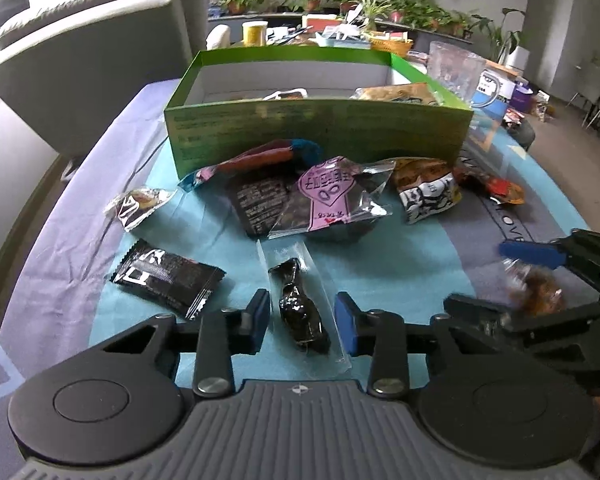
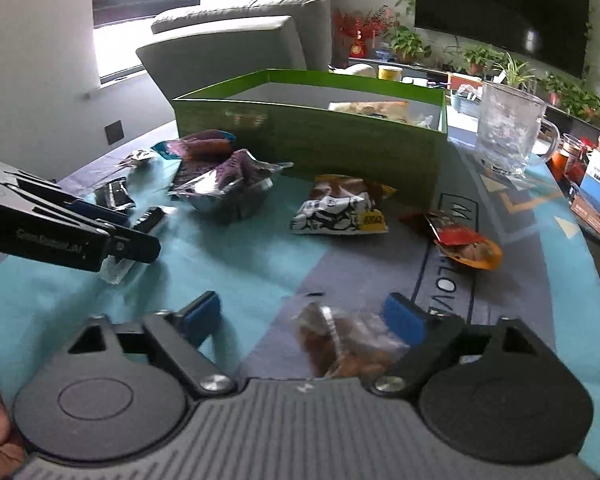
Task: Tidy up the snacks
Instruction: 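Grasp the small black-wrapped snack with the left gripper while the right grasps a clear nut bag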
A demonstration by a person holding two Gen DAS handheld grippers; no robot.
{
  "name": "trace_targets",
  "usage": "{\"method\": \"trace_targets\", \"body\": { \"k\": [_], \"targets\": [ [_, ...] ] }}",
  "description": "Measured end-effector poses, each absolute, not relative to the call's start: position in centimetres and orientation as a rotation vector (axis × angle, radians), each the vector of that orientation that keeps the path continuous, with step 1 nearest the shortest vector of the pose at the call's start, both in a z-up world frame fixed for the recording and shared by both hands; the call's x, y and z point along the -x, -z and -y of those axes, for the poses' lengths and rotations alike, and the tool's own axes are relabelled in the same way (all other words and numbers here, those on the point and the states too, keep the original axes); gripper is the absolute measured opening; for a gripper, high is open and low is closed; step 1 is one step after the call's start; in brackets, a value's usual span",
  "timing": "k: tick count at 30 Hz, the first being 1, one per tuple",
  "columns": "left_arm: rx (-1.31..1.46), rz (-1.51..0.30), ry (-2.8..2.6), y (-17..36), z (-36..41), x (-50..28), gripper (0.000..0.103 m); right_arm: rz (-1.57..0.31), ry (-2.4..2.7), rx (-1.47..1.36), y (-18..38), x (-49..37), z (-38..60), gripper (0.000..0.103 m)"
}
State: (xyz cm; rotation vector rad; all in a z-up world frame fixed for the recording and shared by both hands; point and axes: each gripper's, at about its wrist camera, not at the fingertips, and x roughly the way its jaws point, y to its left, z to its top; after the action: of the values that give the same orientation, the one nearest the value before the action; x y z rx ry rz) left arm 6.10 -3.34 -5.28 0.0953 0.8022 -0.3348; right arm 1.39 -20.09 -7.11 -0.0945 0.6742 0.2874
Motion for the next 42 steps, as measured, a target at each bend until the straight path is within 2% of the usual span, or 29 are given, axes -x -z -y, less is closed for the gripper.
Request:
{"method": "trace_targets", "body": {
  "k": [13, 15, 16, 26, 28, 30, 31, 42],
  "targets": [
    [-0.103, -0.729, 0.357, 3.6, 3.5, -5.3, 0.03, -0.588, -0.265, 0.001, 5.1, 0.1, 21.4, 0.057],
    [-0.101, -0.722, 0.359, 3.5, 3.5, -5.1, 0.026, -0.567, -0.264, -0.008, 4.7, 0.3, 21.7, 0.057],
    [-0.098, -0.719, 0.362, 3.4, 3.5, -5.1, 0.018, -0.561, -0.267, -0.014, 4.6, 0.3, 21.8, 0.057],
    [-0.091, -0.766, 0.369, 3.9, 3.4, -5.3, 0.019, -0.573, -0.272, -0.01, 4.9, -0.1, 21.7, 0.057],
    [-0.092, -0.788, 0.357, 4.3, 3.2, -5.4, 0.026, -0.589, -0.273, -0.007, 5.2, -0.2, 21.6, 0.057],
    [-0.098, -0.799, 0.346, 4.7, 3.1, -5.4, 0.04, -0.598, -0.276, -0.011, 5.5, -0.3, 21.5, 0.057],
    [-0.101, -0.807, 0.343, 4.9, 3.1, -5.5, 0.041, -0.6, -0.277, -0.013, 5.5, -0.3, 21.5, 0.057],
    [-0.151, -0.834, 0.376, 5.5, 4.3, -5.2, 0.046, -0.612, -0.285, -0.02, 5.8, -0.4, 21.4, 0.057]
  ]
}}
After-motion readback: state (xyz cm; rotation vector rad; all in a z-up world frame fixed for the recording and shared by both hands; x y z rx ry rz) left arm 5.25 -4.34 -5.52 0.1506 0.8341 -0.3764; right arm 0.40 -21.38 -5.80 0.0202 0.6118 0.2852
